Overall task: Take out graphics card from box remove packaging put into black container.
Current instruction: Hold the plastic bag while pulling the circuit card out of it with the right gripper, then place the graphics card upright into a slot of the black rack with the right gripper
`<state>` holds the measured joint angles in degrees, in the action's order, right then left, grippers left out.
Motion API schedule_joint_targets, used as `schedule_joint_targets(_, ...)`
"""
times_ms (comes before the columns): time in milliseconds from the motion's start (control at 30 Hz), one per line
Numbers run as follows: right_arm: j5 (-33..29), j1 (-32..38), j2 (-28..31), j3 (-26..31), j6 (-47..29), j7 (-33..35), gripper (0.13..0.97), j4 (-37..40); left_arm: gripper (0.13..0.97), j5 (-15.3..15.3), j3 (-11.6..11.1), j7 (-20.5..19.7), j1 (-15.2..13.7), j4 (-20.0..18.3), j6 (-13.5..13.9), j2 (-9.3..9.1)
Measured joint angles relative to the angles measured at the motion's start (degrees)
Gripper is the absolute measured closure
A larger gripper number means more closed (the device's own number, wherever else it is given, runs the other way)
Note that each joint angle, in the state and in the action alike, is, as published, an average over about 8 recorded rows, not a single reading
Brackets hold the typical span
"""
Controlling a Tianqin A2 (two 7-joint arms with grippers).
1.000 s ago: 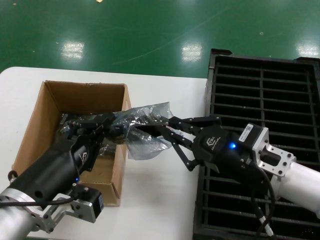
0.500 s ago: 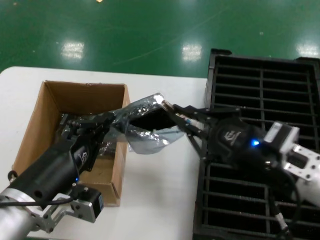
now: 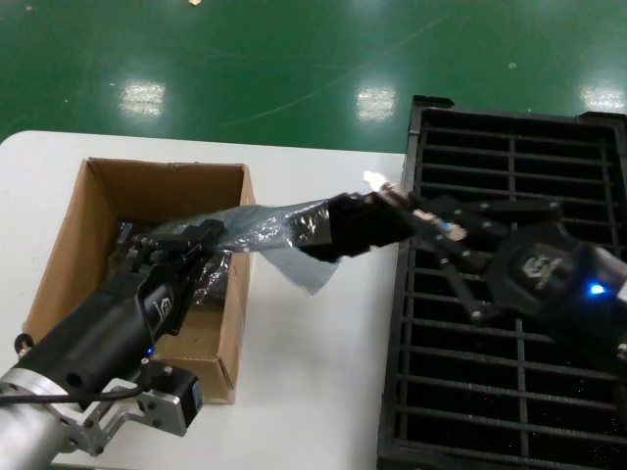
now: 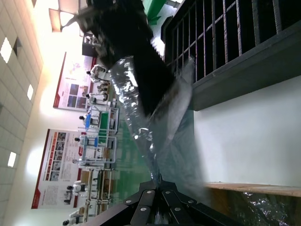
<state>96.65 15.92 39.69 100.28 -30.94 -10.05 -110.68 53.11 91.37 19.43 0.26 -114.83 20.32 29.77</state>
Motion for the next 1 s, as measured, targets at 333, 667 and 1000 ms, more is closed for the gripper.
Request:
schedule_joint_targets(333, -0.58, -7.43, 7.71, -8.52, 3.38, -3.98, 0.927, -5.94, 0.957, 0.00, 0.00, 0.00, 0.00, 0.00, 0.00, 0.00)
schedule_joint_targets(667, 1.19, -14.07, 12.72, -16.43, 2.77, -1.13, 0.927, -7.26, 0.957, 0.00, 0.00, 0.00, 0.00, 0.00, 0.00, 0.00)
schedule_joint_targets(1000, -5.74, -12.56, 17.32, -12.79, -0.01, -6.12, 0.927, -7.32, 0.957, 0.00, 0.00, 0.00, 0.00, 0.00, 0.00, 0.00)
